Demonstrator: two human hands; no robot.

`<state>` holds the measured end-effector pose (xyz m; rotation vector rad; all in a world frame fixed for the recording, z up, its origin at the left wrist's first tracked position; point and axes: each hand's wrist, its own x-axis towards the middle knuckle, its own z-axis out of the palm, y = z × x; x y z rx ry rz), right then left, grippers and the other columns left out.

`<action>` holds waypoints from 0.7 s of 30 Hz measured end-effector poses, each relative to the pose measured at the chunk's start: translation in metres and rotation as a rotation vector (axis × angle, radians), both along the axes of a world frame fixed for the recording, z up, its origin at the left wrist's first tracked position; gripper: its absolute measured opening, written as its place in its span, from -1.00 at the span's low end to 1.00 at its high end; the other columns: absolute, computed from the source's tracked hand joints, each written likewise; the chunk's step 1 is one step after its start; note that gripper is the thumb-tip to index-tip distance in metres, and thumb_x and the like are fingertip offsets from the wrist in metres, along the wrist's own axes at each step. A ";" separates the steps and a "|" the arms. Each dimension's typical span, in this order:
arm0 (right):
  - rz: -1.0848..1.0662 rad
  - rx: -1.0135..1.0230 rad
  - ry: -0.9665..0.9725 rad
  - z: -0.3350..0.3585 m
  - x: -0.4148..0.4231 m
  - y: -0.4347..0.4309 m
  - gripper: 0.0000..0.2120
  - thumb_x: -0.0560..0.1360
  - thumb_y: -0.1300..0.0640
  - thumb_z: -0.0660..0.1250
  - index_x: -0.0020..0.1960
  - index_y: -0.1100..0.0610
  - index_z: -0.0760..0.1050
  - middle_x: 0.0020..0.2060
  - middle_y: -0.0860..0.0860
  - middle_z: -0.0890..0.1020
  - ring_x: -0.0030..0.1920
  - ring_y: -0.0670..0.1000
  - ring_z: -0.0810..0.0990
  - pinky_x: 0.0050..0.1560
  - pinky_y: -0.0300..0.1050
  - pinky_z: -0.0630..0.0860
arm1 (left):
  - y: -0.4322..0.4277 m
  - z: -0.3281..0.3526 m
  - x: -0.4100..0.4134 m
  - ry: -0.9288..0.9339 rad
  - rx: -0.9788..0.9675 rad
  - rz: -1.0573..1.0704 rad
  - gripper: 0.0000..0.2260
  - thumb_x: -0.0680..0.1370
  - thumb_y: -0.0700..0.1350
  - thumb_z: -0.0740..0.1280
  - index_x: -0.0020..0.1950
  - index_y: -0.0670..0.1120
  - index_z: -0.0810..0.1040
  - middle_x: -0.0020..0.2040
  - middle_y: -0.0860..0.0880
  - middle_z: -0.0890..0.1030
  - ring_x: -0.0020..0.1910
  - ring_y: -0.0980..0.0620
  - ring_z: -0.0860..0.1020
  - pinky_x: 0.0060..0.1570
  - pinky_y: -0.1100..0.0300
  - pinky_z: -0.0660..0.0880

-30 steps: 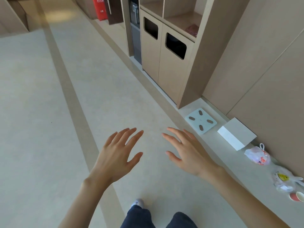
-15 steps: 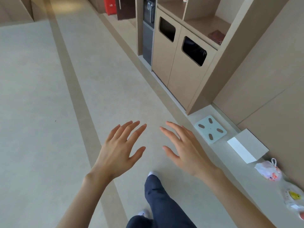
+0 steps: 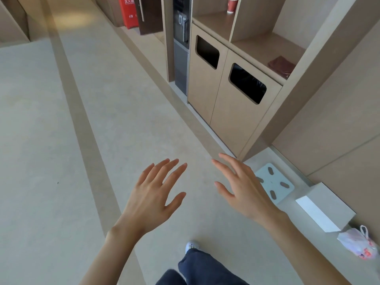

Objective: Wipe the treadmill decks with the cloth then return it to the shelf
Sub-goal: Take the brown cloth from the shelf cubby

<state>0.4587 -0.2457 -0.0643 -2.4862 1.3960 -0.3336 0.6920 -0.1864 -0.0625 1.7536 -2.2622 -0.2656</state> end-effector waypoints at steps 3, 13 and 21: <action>0.003 -0.016 0.021 0.003 0.019 -0.041 -0.54 0.57 0.04 0.25 0.44 0.10 0.31 0.42 0.06 0.32 0.36 0.09 0.35 0.35 0.02 0.30 | -0.040 -0.001 0.012 -0.004 -0.006 -0.008 -0.49 0.55 0.17 0.07 0.48 0.04 0.22 0.43 0.01 0.34 0.43 -0.05 0.28 0.39 -0.05 0.22; -0.180 0.031 0.003 -0.017 0.099 -0.134 -0.52 0.58 -0.04 0.18 0.46 0.04 0.25 0.44 -0.02 0.27 0.40 0.01 0.29 0.38 -0.02 0.29 | -0.163 -0.013 0.110 -0.025 0.025 -0.094 -0.48 0.53 0.18 0.04 0.45 0.01 0.30 0.39 0.00 0.40 0.40 -0.06 0.33 0.37 -0.02 0.23; -0.303 -0.028 -0.033 0.013 0.182 -0.198 -0.55 0.58 0.02 0.21 0.45 0.08 0.29 0.42 0.03 0.31 0.41 0.03 0.30 0.38 -0.01 0.27 | -0.264 0.000 0.191 0.011 0.012 -0.266 -0.49 0.53 0.19 0.05 0.44 0.03 0.31 0.37 0.02 0.42 0.38 -0.06 0.36 0.30 -0.07 0.35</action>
